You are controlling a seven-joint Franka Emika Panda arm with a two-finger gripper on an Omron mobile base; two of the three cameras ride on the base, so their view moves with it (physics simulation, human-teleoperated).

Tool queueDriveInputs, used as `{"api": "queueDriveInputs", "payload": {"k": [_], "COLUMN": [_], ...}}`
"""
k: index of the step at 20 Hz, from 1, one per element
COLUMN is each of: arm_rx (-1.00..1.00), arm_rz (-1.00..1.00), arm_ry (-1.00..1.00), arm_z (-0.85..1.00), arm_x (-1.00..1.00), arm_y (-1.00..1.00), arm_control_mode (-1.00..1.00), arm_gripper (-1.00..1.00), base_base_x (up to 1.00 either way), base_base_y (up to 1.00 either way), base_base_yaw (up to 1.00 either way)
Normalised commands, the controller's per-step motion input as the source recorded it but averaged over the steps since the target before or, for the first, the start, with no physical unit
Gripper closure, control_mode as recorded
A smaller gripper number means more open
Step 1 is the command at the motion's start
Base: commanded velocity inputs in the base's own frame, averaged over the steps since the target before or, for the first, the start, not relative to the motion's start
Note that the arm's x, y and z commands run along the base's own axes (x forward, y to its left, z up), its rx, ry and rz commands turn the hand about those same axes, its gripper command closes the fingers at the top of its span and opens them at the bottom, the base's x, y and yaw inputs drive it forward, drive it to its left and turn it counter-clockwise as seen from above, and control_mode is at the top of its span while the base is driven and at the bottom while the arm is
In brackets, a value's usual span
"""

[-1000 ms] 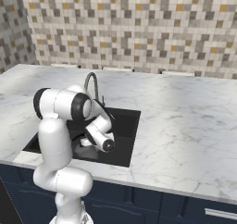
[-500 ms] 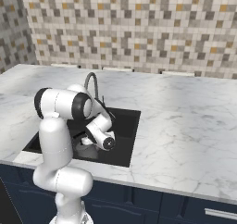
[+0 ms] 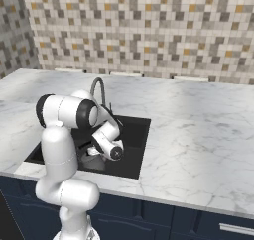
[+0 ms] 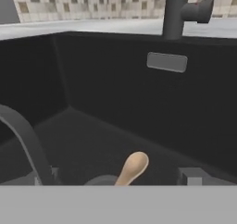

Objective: Open the cabinet, pick the kettle from the cabinet, and place it in the sink.

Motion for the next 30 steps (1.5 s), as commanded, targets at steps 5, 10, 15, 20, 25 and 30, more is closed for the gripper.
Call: {"api": "queueDriveInputs", "payload": {"k": [5, 10, 15, 20, 25, 30], "arm_rx": [-0.02, -0.01, -0.07, -0.17, -0.09, -0.05], "arm_rz": [0.02, 0.05, 0.12, 0.24, 0.29, 0.27], "arm_ry": [0.00, 0.00, 0.01, 0.07, 0.06, 0.01], "arm_z": [0.14, 0.20, 0.06, -0.04, 0.04, 0.11], "arm_x": [0.00, 0.00, 0.00, 0.08, 0.23, 0.20], "arm_y": [-0.16, -0.21, -0.22, -0.07, -0.01, -0.01], "arm_control_mode": [-1.00, -1.00, -1.00, -1.00, -1.00, -1.00], "arm_gripper": [-1.00, -1.00, -1.00, -1.00, -1.00, -1.00], "base_base_x": [0.00, 0.00, 0.00, 0.00, 0.00, 0.00], "base_base_y": [0.00, 0.00, 0.00, 0.00, 0.00, 0.00], "base_base_yaw": [0.00, 0.00, 0.00, 0.00, 0.00, 0.00]}}
